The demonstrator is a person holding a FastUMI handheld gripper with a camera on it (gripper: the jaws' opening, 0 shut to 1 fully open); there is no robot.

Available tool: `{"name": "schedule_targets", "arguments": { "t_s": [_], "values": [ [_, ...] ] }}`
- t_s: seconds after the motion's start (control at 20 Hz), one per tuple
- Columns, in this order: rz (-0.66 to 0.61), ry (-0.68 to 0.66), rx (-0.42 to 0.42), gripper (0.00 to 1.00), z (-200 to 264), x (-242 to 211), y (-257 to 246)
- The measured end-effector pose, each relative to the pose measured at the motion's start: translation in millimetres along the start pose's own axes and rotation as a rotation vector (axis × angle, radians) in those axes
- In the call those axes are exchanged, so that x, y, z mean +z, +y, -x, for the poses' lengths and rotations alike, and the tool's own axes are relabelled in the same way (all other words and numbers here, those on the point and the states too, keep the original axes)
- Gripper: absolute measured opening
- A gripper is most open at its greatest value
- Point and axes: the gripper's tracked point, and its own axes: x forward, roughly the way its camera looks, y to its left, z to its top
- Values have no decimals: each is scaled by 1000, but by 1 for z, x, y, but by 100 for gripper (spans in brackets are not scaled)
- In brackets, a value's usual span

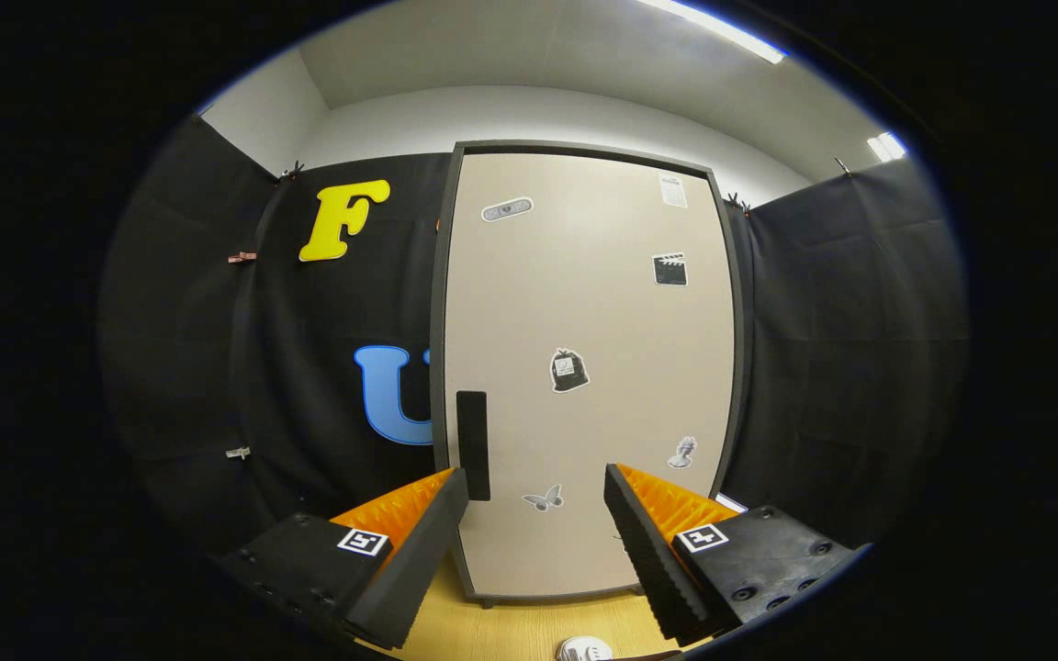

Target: Open the shoe cabinet door, grab the shoes and put them into the shoe cabinet, then close the shoe cabinet door.

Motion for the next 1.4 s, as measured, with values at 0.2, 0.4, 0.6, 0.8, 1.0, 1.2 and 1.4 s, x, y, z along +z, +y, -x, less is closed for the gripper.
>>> {"name": "schedule_targets", "arguments": {
  "t_s": [0.2, 0.4, 0.6, 0.8, 1.0, 1.2, 1.4],
  "values": [
    [1, 18, 23, 98, -25, -11, 17],
    [1, 53, 31, 98, -63, -30, 37],
    [-10, 67, 29, 97, -102, -47, 52],
    [-30, 67, 5, 94, -131, -55, 49],
    [-35, 69, -13, 89, -148, -61, 47],
    [-42, 78, -14, 71, -155, -66, 48],
    [-4, 59, -3, 50, -155, -66, 53]
  ]
}}
